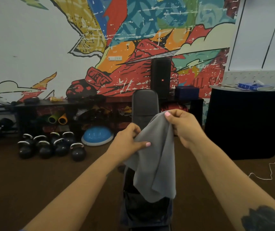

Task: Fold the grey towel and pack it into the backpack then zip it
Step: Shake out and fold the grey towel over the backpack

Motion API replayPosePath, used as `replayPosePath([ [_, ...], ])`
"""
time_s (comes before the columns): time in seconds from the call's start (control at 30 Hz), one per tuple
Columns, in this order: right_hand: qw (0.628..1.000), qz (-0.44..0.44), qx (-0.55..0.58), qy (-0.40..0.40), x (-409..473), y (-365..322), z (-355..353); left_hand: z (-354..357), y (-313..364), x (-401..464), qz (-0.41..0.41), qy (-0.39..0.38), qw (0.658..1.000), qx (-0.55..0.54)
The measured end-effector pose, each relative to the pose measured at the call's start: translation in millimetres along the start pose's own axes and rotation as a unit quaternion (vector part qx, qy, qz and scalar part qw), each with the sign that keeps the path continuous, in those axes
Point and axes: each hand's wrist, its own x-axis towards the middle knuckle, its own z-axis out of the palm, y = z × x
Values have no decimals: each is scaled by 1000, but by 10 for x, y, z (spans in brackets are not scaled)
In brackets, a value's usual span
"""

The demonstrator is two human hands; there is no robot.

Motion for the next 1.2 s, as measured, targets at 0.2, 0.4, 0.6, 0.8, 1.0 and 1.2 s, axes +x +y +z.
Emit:
replayPosePath([
  [0.2,997,12,-4,72,132,-63,-247,-180,-267,-15,-10,-11,997,74],
  [0.4,994,20,-11,105,220,-27,-380,-426,-265,50,50,-7,991,125],
  [0.6,992,31,0,124,246,33,-415,-585,-320,199,141,60,955,254],
  [0.8,989,36,-6,143,241,68,-455,-711,-357,251,85,36,962,255],
  [1.0,989,42,-21,141,232,104,-486,-682,-340,255,18,90,996,8],
  [1.2,989,37,-70,128,222,102,-472,-654,-387,277,-5,85,991,-101],
])
